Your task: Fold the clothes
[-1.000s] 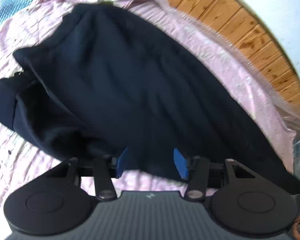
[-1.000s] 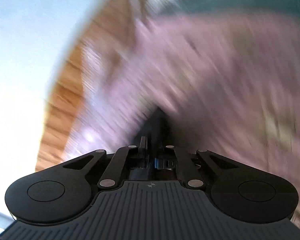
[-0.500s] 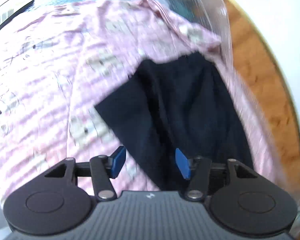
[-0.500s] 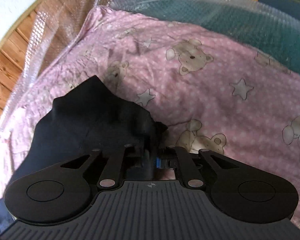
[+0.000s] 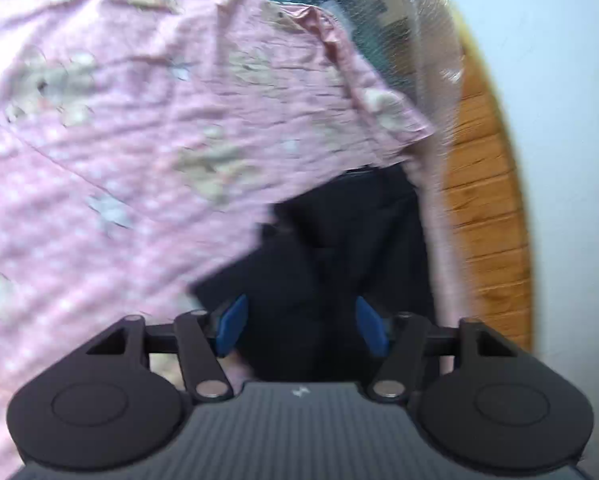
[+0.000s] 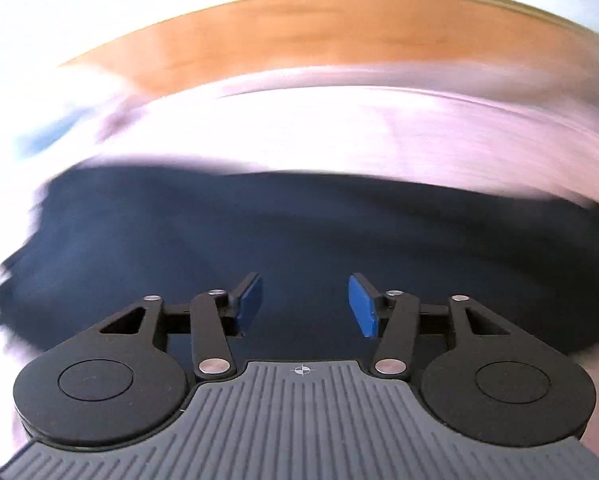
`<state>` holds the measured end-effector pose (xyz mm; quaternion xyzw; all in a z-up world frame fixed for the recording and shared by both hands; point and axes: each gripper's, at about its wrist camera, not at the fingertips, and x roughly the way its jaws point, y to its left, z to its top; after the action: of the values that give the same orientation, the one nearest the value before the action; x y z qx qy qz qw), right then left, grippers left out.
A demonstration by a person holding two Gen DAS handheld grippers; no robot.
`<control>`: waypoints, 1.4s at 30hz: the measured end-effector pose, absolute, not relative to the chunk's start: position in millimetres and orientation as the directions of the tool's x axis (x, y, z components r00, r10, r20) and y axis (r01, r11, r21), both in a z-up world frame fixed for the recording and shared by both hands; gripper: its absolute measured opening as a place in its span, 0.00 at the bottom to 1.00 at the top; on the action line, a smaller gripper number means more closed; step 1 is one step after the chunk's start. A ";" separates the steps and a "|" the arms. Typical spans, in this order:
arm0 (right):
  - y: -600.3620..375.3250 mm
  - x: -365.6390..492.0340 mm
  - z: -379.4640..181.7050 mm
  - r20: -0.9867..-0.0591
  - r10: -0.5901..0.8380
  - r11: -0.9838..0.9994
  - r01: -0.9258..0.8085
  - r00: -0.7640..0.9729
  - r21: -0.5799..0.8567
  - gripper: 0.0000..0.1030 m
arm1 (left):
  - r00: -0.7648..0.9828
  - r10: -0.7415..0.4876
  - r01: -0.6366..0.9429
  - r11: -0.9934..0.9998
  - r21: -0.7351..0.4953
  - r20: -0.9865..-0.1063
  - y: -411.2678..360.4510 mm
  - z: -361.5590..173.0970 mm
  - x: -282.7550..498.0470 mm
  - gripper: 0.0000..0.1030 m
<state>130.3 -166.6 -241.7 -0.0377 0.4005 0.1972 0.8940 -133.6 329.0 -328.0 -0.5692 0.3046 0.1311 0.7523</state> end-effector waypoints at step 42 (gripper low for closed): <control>162.3 31.1 -289.4 -0.776 0.560 0.128 -0.955 0.291 -0.266 0.00 | 0.795 -0.089 -0.531 0.376 -0.759 -0.600 367.1 -311.1 -210.6 0.17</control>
<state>31.1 162.3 -289.4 -0.3846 0.2573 0.5368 0.7055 -210.6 367.1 -311.1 -0.5402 0.2868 0.1422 0.7782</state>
